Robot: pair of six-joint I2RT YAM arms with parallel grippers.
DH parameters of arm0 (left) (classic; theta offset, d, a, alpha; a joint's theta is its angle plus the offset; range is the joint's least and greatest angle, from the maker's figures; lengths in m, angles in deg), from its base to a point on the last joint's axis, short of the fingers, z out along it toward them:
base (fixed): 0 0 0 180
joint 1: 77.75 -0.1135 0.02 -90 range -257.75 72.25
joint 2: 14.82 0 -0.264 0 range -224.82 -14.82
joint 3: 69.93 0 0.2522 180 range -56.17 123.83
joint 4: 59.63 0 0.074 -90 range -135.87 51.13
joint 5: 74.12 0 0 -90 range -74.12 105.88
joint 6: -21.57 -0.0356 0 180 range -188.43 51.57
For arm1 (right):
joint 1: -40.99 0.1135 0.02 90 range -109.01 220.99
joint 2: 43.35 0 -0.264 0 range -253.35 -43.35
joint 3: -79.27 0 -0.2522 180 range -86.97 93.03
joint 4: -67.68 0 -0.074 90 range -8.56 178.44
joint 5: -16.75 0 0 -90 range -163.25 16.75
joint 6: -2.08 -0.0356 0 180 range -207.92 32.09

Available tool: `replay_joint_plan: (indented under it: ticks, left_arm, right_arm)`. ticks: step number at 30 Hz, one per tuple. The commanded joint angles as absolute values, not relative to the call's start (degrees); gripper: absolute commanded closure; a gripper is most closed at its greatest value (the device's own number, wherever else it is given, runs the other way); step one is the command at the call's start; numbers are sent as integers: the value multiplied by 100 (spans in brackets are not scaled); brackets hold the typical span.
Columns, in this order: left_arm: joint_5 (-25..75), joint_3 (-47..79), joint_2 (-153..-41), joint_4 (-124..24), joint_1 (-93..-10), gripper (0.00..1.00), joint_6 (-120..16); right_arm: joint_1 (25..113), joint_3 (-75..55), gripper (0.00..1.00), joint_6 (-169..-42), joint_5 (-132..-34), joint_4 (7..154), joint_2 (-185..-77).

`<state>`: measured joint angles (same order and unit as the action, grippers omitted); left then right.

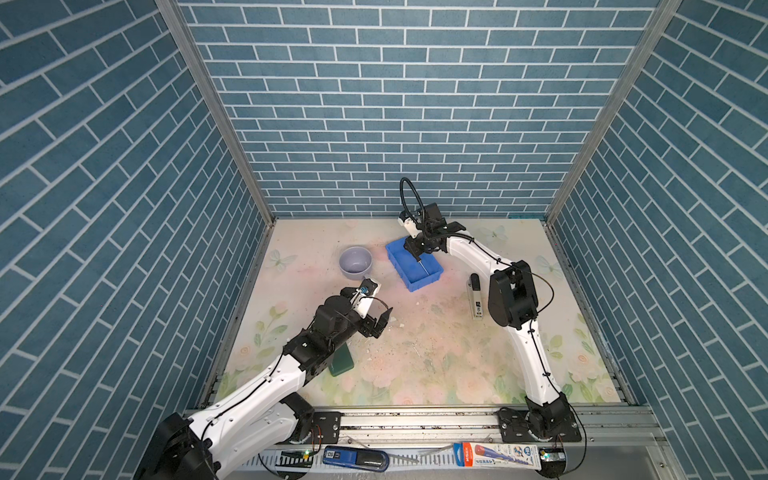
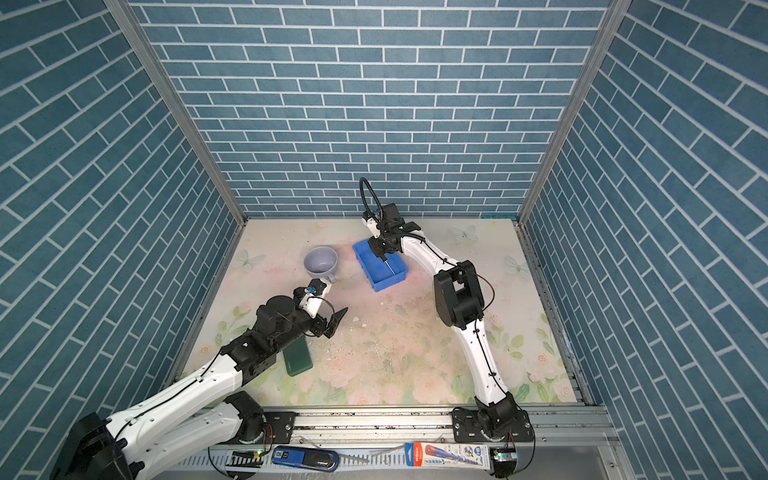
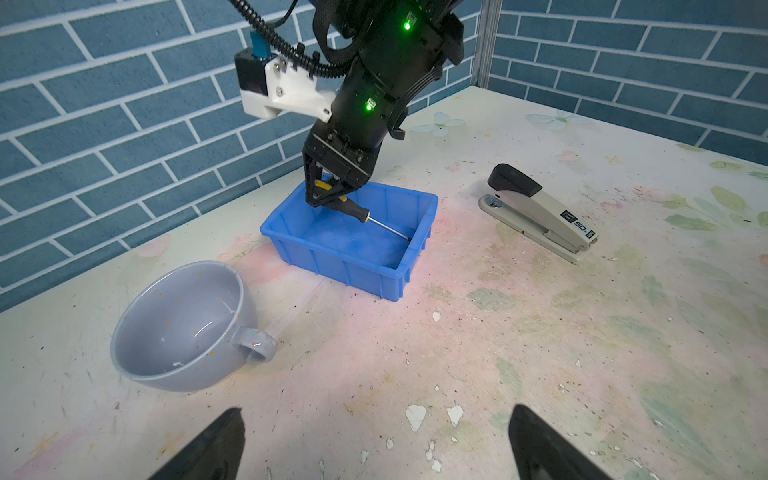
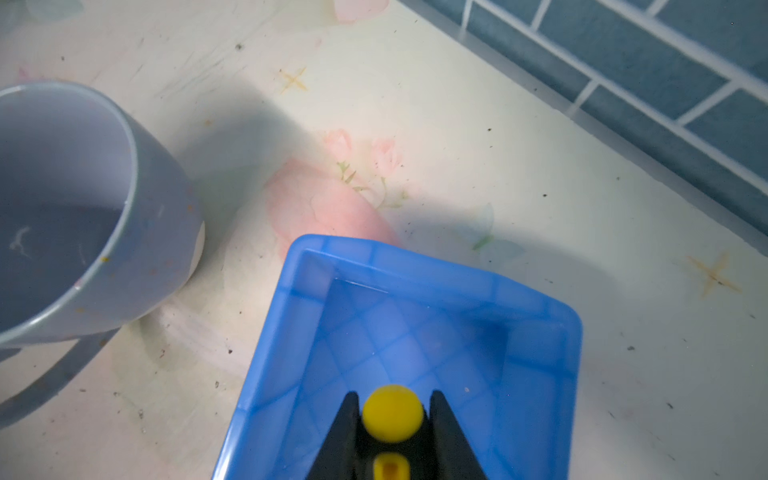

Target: Put the screwdriver in the bin

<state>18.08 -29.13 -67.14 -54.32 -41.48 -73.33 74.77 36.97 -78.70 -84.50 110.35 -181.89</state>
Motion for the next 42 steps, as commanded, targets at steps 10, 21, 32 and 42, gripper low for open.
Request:
replay_joint_plan:
  ticks: [10,21,32,42]
  left_arm:
    - [1891,-2964,-6718,-5510,-4170,0,-7291]
    - [1905,-2978,-6720,-5501,-4172,0,-7291]
    - [1889,-3037,-6917,-5835,-4174,0,-7220]
    - [1734,-2981,-8153,-7544,-4251,0,-7260]
  right_arm:
    - [7561,4577,86,-7261,-8670,11364,-18880]
    - [7561,4759,76,-7510,-8732,11195,-18982]
    - [7540,3972,32,-7815,-8731,10496,-18071]
    - [7256,1238,4,-8673,-8540,8457,-16032]
